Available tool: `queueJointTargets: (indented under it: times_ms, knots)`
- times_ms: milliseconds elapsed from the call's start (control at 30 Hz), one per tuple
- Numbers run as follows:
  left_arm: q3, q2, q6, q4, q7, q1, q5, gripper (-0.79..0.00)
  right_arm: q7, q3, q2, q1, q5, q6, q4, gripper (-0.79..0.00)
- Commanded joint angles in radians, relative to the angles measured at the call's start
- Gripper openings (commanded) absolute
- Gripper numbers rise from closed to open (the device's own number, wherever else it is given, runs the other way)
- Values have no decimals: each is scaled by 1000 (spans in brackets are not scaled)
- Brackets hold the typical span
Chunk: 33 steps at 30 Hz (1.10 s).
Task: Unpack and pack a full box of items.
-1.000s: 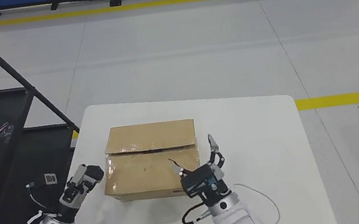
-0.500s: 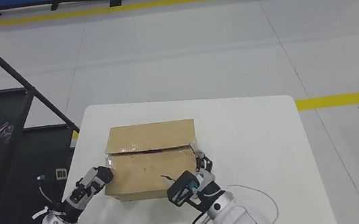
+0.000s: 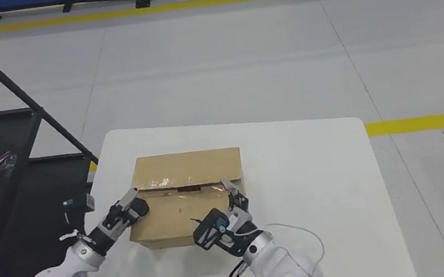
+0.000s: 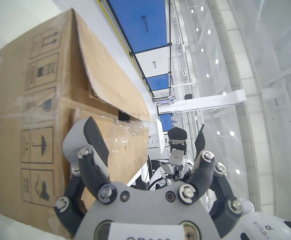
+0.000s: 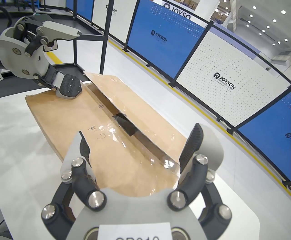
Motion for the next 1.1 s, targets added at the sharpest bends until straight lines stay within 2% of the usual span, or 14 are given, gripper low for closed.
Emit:
queueJointTargets:
  times_ms: [0, 200, 367, 533, 667, 733, 833, 867, 967, 1000, 1067]
  knots:
    - [5, 0, 5, -6, 5, 1, 5, 0, -3, -1, 0, 1, 1, 0, 2, 0]
    - [6, 1, -5, -25, 8, 12, 11, 0, 6, -8, -1, 8, -10, 16, 10, 0]
    - [-4, 2, -49, -37, 0, 31, -4, 0, -11, -10, -1, -1, -1, 19, -4, 0]
    - [-21, 3, -95, -41, -11, 48, -34, 0, 24, 22, 4, 0, 104, -97, -26, 0]
    - [-39, 4, -136, -44, -15, 69, -54, 0, 51, 93, 8, -15, 286, -170, -66, 0]
    - [-49, 5, -151, -43, -17, 78, -68, 0, 62, 147, 16, -33, 392, -249, -87, 0]
    - [-64, 6, -171, -37, -23, 90, -91, 0, 118, 230, 34, -48, 539, -434, -103, 0]
    - [-69, 7, -175, -34, -24, 93, -96, 0, 136, 256, 39, -52, 557, -453, -110, 0]
    - [-78, 8, -183, -24, -28, 98, -111, 0, 144, 277, 47, -84, 514, -412, -152, 0]
    - [-81, 8, -186, -21, -30, 99, -114, 0, 129, 278, 47, -105, 509, -361, -165, 0]
    - [-86, 9, -191, -15, -33, 101, -120, 0, 129, 278, 47, -105, 509, -361, -165, 0]
